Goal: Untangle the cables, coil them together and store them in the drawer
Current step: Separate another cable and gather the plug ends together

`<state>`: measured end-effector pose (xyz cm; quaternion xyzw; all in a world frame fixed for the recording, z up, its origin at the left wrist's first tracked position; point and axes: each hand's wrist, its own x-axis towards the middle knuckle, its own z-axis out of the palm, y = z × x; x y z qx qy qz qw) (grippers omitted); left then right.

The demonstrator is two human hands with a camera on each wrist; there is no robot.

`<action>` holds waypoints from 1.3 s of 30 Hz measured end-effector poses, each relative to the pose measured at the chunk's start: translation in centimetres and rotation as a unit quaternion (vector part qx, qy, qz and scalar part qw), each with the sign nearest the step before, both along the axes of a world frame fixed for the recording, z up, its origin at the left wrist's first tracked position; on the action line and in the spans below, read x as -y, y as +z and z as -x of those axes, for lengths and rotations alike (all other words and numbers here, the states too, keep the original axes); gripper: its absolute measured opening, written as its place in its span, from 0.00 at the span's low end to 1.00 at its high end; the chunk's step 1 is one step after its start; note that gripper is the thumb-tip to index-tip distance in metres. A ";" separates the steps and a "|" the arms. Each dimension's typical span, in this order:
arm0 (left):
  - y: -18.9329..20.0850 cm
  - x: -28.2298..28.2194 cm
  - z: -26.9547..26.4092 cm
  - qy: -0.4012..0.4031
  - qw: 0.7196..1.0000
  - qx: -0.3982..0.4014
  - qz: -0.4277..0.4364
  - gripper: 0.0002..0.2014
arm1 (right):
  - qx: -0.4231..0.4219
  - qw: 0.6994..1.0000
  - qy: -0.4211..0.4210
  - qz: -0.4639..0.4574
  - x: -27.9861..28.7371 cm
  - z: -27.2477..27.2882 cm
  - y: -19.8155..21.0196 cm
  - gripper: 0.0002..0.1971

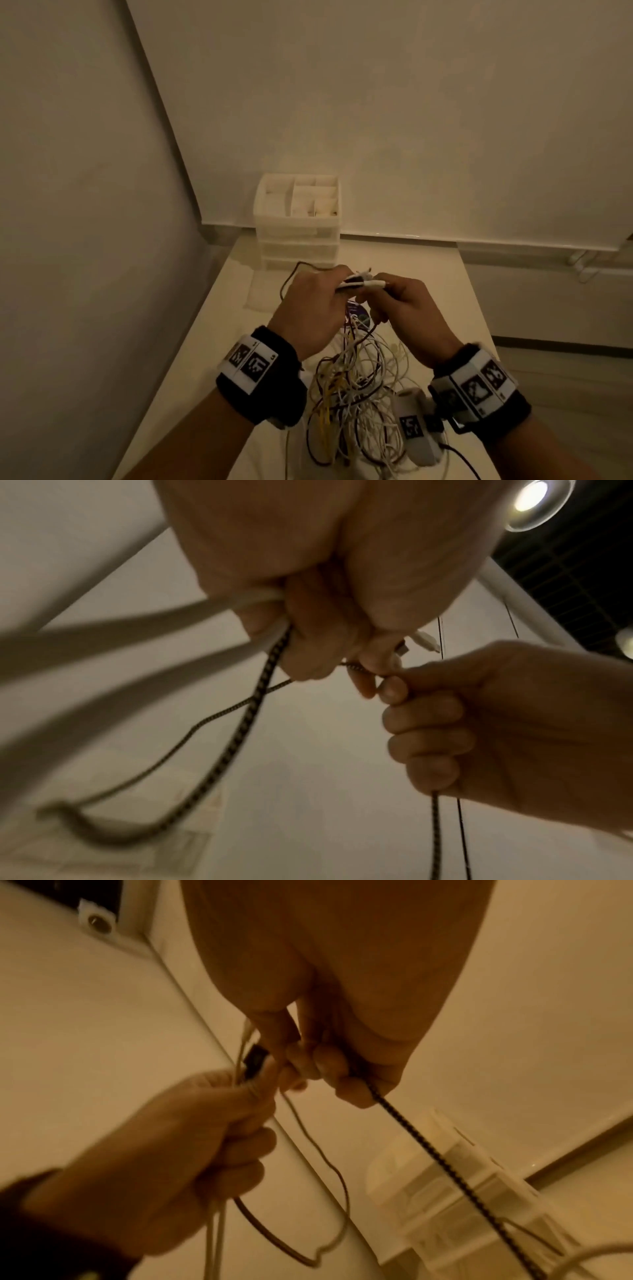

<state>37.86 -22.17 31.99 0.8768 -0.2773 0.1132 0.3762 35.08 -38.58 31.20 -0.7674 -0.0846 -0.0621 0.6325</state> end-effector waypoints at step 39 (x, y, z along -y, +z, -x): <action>4.2 -2.2 -0.3 0.108 0.988 0.088 0.059 0.02 | -0.042 0.999 -0.010 -0.007 -2.3 -0.2 -9.7 0.14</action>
